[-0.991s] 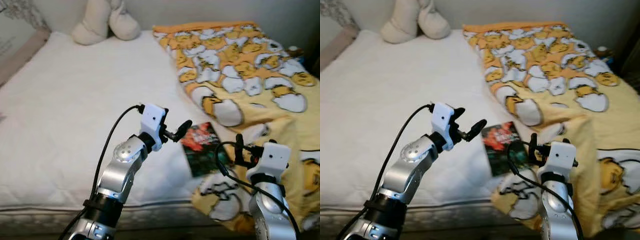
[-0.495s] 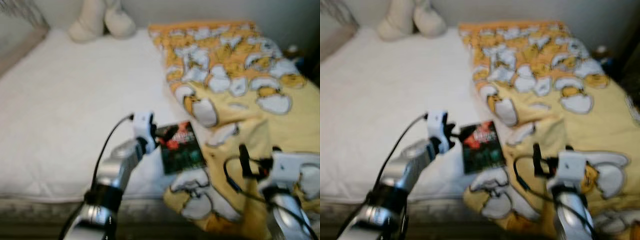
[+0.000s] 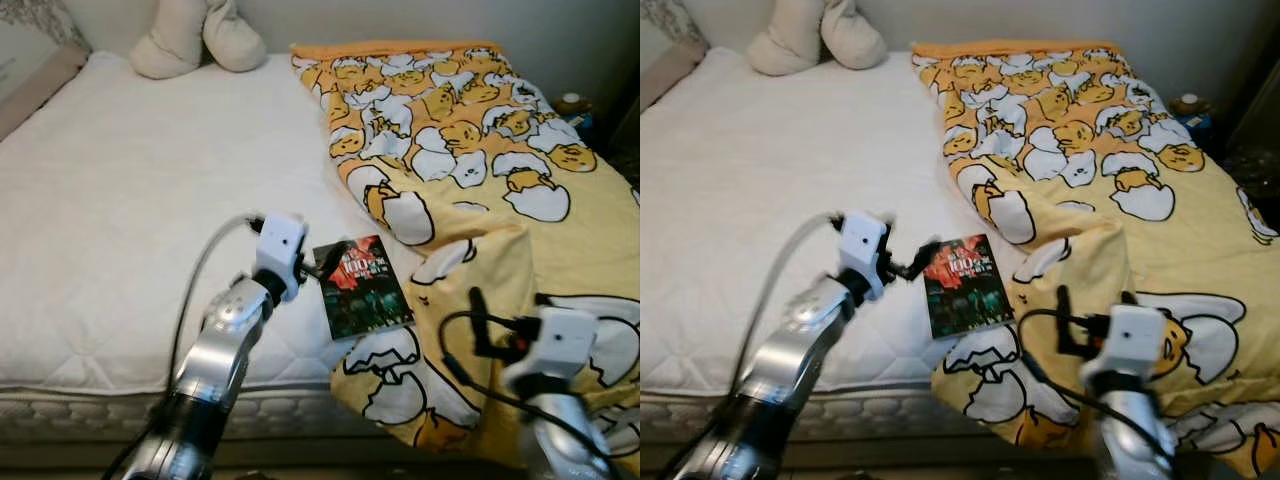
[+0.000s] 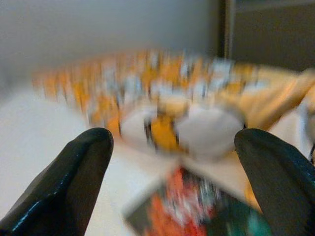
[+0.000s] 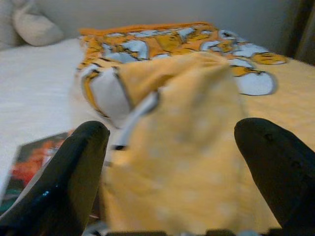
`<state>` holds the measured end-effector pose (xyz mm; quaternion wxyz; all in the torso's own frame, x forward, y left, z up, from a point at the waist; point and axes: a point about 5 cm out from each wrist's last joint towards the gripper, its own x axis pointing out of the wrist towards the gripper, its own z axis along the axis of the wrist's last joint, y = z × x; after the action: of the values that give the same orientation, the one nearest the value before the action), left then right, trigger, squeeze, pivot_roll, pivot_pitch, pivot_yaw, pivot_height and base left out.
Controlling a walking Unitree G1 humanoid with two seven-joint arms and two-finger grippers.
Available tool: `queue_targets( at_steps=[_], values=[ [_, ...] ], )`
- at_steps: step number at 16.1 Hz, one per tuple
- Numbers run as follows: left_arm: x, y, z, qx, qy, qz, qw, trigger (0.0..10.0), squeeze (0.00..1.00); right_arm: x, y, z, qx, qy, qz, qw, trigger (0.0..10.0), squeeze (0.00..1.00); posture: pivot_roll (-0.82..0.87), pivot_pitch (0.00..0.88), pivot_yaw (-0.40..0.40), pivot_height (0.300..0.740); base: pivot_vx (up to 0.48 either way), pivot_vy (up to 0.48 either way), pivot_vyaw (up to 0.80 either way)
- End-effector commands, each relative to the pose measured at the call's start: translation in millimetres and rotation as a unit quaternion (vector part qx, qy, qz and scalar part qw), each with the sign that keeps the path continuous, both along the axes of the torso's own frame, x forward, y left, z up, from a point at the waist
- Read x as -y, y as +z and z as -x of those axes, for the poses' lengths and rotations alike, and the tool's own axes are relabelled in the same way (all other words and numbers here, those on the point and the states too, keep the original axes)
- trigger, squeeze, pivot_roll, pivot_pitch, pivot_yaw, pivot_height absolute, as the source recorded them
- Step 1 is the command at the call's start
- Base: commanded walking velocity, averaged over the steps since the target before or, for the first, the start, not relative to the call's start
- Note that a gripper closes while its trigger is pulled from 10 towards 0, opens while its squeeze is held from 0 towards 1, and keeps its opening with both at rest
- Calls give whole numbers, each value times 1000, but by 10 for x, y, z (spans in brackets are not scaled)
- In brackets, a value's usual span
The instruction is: Clean up the room
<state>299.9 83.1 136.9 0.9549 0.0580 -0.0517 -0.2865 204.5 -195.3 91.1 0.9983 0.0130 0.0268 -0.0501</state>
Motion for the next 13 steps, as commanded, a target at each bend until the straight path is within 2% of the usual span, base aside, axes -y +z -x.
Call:
queue_targets(
  at_steps=[1,3,13],
  values=[
    [47,80,59,27,-15,-10,999,10000,0,-55,31,-36,11,4,-4,1000,10000,0,-145,0,49,714,0,0,0],
    [50,-1,76,6,-12,-4,1000,10000,0,-132,12,-48,9,14,-10,1000,10000,0,-126,0,38,714,0,0,0],
    [40,-12,70,6,-7,-3,1000,10000,0,-135,10,-59,9,15,-10,1000,10000,0,-118,0,31,714,0,0,0]
  ],
)
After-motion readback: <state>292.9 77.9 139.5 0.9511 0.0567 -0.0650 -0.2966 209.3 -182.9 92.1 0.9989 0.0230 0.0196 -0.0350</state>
